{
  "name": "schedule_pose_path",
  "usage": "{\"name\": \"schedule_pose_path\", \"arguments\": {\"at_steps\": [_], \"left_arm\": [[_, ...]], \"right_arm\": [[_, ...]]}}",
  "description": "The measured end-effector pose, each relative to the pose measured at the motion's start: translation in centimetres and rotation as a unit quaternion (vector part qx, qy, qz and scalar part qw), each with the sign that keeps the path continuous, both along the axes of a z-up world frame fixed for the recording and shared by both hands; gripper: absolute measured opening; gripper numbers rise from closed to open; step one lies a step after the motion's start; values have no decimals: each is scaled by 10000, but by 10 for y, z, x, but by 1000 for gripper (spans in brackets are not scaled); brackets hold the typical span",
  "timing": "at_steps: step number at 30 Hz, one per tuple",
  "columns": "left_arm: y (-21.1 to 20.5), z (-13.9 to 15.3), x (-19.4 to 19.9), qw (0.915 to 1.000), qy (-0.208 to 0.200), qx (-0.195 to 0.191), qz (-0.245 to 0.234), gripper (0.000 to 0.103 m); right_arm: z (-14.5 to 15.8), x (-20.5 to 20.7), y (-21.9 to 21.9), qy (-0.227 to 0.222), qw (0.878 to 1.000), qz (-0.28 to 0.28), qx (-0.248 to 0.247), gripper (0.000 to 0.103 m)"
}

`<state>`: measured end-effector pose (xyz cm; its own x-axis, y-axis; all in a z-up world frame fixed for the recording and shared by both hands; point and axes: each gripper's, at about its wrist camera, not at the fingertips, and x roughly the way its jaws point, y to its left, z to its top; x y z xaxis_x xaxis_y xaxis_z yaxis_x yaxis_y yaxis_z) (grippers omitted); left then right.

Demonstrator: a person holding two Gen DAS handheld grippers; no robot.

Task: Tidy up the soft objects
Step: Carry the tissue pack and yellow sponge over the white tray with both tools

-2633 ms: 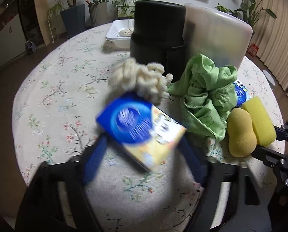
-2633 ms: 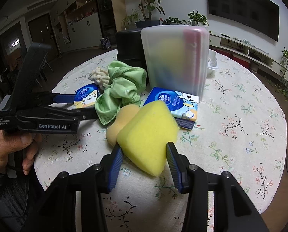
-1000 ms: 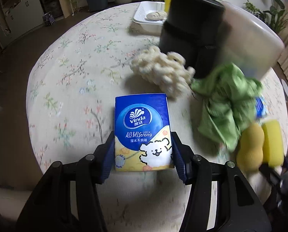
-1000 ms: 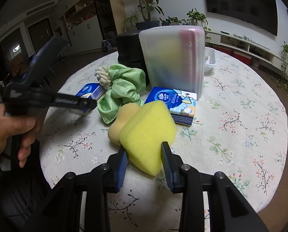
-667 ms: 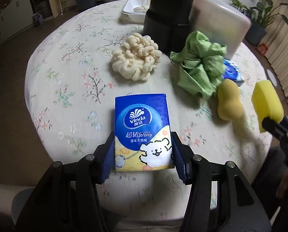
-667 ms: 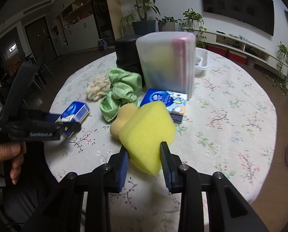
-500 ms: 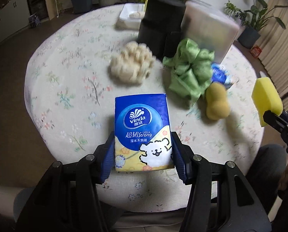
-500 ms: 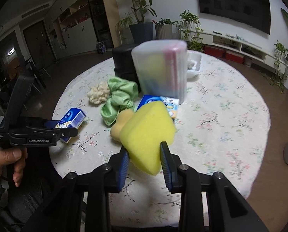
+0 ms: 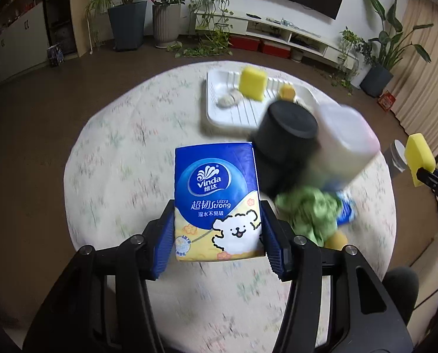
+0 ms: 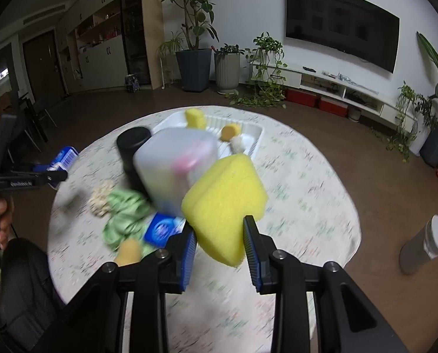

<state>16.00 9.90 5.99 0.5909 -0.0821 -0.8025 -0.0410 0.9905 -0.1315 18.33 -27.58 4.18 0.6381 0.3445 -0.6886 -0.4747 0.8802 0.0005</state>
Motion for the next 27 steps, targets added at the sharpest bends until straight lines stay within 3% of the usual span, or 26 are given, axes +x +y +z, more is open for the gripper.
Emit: {"name": "schedule_pose_path", "arguments": {"at_steps": [13, 21, 27], "left_arm": [[22, 13, 147, 9988, 41, 168, -468, 51], [3, -22, 226, 9939, 394, 163, -1022, 51], [-23, -48, 253, 9869, 618, 310, -1457, 51]], "right_arm": [[21, 152, 15, 179, 9981, 6, -595, 33], [1, 232, 51, 496, 9938, 381, -922, 33], [-25, 262, 94, 801, 9852, 982, -1153, 33]]}}
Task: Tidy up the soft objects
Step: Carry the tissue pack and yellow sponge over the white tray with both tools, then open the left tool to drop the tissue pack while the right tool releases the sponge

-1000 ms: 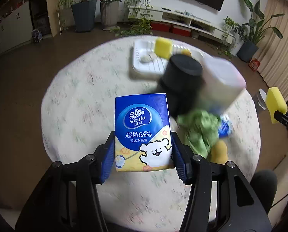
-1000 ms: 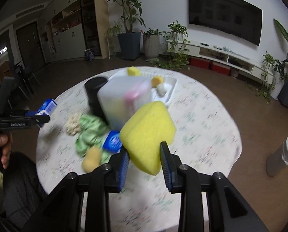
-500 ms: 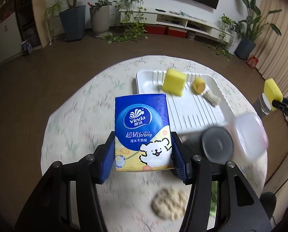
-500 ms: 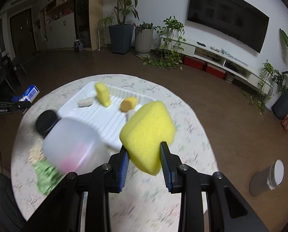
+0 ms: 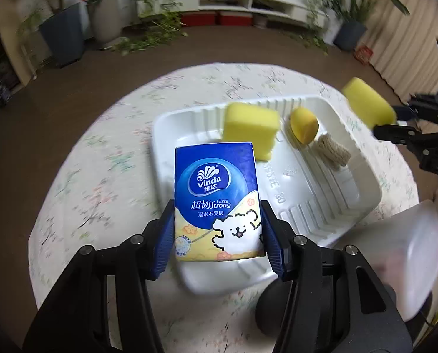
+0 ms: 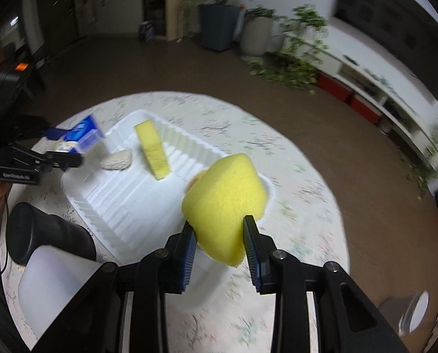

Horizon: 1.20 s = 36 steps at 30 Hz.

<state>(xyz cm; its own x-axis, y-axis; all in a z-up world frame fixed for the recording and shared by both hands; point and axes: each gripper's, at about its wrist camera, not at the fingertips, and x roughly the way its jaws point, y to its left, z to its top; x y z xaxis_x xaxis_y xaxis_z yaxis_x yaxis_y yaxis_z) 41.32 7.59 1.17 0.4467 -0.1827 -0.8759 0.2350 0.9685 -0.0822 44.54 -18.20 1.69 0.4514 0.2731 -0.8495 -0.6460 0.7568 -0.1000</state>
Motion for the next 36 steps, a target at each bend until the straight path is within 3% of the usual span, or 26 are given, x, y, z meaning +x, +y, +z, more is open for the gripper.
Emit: {"name": "schedule_pose_path", "arguments": {"at_steps": [6, 12, 26, 31, 36], "left_arm": [[-15, -16, 17, 9997, 165, 76, -189, 51], [-16, -28, 23, 9994, 262, 93, -188, 51], [-19, -31, 22, 9997, 146, 66, -204, 53], [-19, -31, 20, 9996, 160, -18, -239, 69], [-14, -27, 19, 9999, 114, -47, -113, 69]], "right_arm": [[-20, 8, 38, 307, 9974, 641, -111, 34], [-43, 12, 55, 550, 9935, 918, -378, 34], [-59, 10, 66, 603, 9910, 1089, -489, 37], [-61, 11, 65, 611, 9913, 1028, -547, 40], [-56, 12, 60, 564, 9927, 961, -468, 44]]}}
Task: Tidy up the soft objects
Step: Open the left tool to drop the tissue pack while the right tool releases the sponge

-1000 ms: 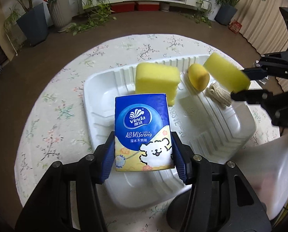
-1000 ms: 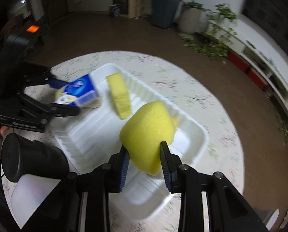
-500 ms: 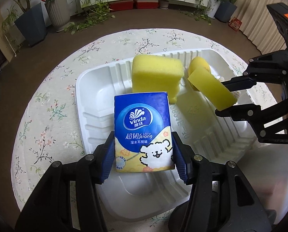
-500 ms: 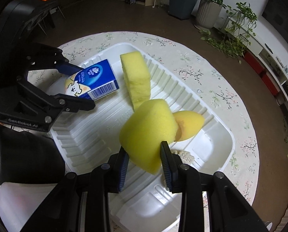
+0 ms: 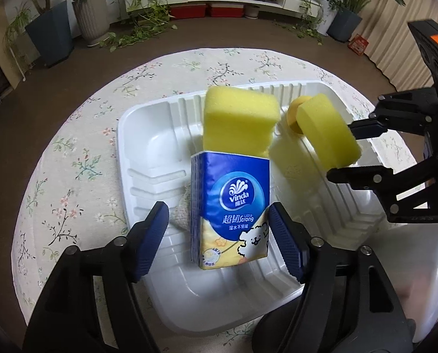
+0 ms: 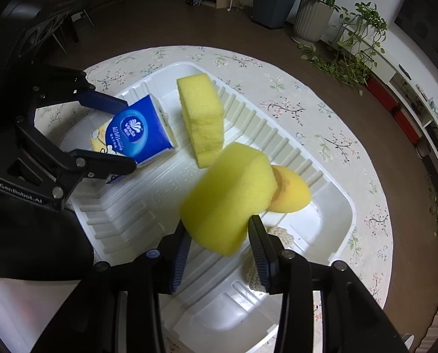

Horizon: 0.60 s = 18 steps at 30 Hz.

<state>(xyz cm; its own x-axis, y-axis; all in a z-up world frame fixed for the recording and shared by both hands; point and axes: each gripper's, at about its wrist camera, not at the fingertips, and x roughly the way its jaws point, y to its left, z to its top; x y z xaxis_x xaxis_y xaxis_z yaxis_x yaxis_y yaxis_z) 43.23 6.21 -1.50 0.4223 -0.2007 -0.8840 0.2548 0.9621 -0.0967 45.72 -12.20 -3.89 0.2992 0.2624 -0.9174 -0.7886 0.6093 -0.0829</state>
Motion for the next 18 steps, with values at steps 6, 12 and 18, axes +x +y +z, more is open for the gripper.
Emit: {"name": "schedule_pose_path", "arguments": {"at_steps": [6, 12, 18], "left_arm": [[5, 8, -3, 9999, -82, -26, 107, 69], [9, 18, -8, 9995, -240, 26, 205, 74], [27, 27, -15, 9980, -396, -9, 498, 74]], "right_arm": [[7, -4, -6, -57, 10000, -39, 55, 58], [16, -7, -16, -154, 9996, -155, 161, 58], [32, -1, -41, -334, 9970, -572, 391, 59]]}}
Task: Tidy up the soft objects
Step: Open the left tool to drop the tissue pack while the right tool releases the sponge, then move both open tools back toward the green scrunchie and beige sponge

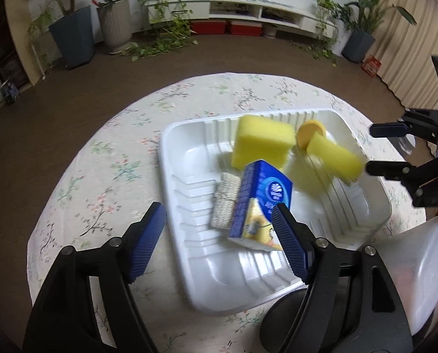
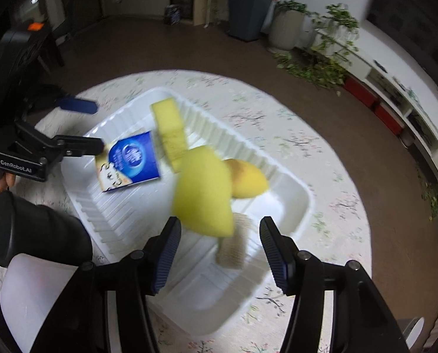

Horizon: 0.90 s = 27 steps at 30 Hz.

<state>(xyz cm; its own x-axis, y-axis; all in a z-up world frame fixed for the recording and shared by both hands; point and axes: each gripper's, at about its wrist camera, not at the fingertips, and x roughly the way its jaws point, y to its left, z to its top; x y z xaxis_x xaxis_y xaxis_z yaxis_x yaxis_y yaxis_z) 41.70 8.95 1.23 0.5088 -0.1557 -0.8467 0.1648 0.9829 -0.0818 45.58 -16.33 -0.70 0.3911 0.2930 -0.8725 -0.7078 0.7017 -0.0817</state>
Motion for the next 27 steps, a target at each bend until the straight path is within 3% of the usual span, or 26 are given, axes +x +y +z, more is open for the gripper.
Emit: {"name": "schedule_pose_path", "arguments": {"at_steps": [15, 27], "left_arm": [[46, 1, -52, 9974, -87, -245, 667, 74], [59, 4, -132, 9951, -295, -315, 889, 77]], "right_arm": [[10, -19, -98, -119, 9916, -1136, 605, 63], [-1, -95, -162, -87, 9780, -1713, 1185, 64]]}}
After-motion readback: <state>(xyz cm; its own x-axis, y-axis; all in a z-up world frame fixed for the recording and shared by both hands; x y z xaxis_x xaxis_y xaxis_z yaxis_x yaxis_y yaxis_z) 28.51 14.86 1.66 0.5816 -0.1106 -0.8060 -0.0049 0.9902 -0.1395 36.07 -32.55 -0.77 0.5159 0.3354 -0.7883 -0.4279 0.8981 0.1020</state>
